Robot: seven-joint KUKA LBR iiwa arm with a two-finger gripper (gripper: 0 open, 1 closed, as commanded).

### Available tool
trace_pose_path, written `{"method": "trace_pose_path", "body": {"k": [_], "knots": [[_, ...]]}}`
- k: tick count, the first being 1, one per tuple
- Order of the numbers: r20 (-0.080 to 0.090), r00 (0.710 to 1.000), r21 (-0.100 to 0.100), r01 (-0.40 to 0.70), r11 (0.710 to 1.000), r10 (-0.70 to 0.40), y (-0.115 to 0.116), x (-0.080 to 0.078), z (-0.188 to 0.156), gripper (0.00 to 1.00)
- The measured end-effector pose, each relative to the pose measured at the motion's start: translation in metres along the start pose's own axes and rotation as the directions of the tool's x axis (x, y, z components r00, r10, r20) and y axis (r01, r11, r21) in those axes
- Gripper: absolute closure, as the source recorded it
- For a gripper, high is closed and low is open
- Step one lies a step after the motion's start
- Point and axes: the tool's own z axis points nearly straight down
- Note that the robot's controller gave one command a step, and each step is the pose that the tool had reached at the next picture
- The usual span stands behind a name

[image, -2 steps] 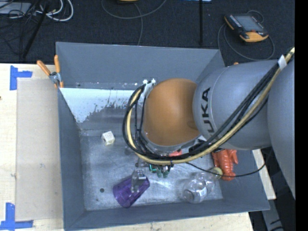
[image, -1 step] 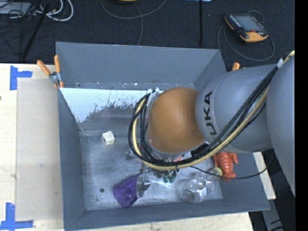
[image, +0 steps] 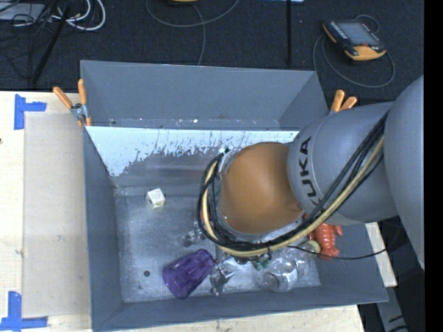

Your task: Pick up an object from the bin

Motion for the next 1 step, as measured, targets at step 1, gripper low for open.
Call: {"method": "trace_pose_path", "body": {"k": [1], "knots": [[0.011, 0.989, 0.001, 0.147, 0.989, -0.147, 0.0351, -0.0055, 0.0372, 1.0]]}}
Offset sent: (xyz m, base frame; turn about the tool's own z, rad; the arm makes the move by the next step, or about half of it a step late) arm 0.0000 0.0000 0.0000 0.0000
